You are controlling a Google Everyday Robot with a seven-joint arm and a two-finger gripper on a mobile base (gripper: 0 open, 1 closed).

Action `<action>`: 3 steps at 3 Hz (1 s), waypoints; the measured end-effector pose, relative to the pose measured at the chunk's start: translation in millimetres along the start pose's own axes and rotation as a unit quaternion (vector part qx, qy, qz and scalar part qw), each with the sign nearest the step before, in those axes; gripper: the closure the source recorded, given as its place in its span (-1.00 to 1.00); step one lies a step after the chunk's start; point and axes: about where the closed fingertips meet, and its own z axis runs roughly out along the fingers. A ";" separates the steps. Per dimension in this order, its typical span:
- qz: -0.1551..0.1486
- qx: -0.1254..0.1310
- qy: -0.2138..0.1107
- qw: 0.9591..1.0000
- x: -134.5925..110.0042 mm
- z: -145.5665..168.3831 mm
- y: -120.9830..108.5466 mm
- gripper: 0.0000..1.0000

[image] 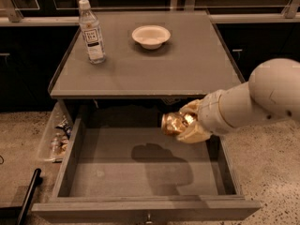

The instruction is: Pick orange can from top drawer and place on counter

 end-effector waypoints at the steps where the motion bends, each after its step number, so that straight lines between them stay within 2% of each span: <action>1: -0.022 0.045 0.019 0.999 -21.8 -40.6 -29.9 1.00; 2: -0.032 0.071 0.018 0.997 -33.5 -64.3 -50.3 1.00; 3: -0.032 0.072 0.018 0.997 -33.7 -64.4 -50.5 1.00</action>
Offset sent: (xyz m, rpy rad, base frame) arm 0.0349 -0.0257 0.1139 -0.0599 -0.1955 -0.0591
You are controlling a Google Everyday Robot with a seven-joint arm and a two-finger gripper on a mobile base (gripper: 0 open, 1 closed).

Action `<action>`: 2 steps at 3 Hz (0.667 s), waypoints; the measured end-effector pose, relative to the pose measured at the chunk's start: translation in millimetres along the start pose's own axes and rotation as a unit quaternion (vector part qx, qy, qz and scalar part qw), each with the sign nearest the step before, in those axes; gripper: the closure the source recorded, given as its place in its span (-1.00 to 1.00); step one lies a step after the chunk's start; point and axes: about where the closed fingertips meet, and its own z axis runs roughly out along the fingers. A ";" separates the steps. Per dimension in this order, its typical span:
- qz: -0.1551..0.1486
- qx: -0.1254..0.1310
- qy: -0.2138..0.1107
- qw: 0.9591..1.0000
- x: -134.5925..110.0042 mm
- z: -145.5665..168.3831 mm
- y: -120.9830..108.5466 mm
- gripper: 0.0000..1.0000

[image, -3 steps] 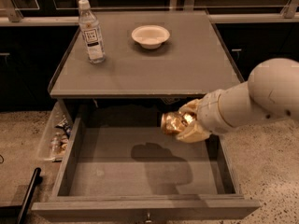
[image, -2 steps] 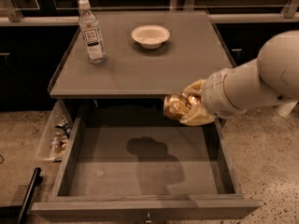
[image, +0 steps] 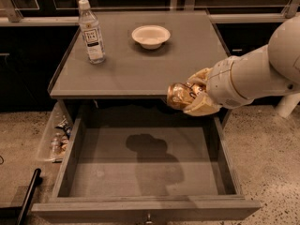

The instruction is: Pick orange can from top drawer and place on counter

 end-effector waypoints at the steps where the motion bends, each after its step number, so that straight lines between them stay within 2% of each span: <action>1: 0.006 0.016 -0.004 1.000 2.5 2.3 -19.3 1.00; 2: 0.015 0.040 -0.017 0.999 6.4 7.1 -53.7 1.00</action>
Offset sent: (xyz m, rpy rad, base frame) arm 0.0938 -0.0299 0.0275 0.0978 -0.1108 -0.0802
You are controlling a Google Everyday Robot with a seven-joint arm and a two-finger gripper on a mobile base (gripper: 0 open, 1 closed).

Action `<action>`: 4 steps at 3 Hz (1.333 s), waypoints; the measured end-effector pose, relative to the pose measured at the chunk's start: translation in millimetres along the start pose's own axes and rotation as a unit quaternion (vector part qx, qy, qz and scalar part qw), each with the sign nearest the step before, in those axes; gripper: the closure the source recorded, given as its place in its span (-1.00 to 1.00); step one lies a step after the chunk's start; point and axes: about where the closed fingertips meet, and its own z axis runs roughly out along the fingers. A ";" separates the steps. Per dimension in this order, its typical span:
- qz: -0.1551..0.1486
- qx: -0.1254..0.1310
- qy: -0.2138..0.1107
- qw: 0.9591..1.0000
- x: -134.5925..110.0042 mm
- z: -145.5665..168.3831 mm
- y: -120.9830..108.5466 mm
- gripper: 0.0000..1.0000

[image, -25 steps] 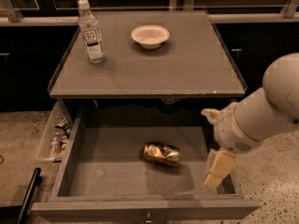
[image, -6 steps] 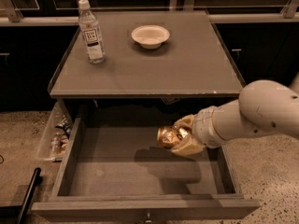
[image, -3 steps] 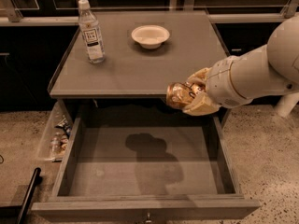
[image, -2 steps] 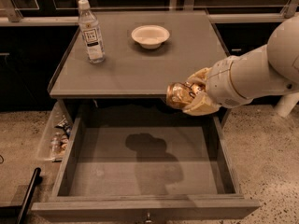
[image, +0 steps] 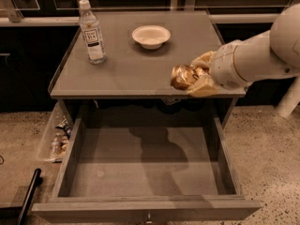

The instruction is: Pick orange can from top drawer and place on counter

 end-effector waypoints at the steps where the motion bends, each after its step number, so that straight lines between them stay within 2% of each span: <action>1: 0.007 0.024 -0.019 0.999 4.2 11.7 -39.1 1.00; 2: 0.015 0.037 -0.040 0.998 5.2 25.6 -76.5 1.00; 3: 0.032 0.024 -0.068 0.997 7.8 52.0 -103.5 1.00; 4: 0.056 0.006 -0.086 0.995 17.0 78.9 -118.9 1.00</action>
Offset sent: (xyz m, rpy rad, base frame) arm 0.1279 -0.0271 0.0303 0.1436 -0.1080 -0.0340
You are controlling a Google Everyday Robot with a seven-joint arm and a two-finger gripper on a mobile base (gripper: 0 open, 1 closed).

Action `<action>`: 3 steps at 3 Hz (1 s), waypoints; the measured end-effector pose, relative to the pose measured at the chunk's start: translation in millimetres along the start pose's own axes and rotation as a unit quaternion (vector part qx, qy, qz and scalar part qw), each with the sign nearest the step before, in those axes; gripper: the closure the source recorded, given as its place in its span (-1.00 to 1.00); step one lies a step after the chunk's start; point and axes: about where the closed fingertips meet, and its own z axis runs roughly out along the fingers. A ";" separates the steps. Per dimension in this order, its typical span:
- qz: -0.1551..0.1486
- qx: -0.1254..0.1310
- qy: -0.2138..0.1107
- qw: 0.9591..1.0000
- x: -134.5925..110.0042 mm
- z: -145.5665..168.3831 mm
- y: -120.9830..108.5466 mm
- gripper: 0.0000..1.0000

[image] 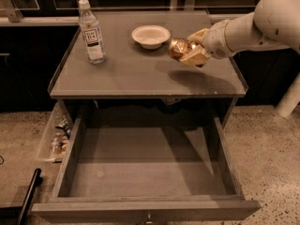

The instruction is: Pick orange can from top drawer and place on counter

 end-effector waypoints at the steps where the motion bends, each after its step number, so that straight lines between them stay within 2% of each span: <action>1: 0.025 -0.014 -0.005 1.000 13.5 17.5 -4.7 1.00; 2: 0.037 -0.032 -0.002 0.999 19.9 31.9 -4.1 1.00; 3: 0.037 -0.033 -0.002 0.999 20.2 32.4 -4.0 0.63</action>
Offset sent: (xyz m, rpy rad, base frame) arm 0.0313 0.0018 -0.0421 0.0520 0.1333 0.0069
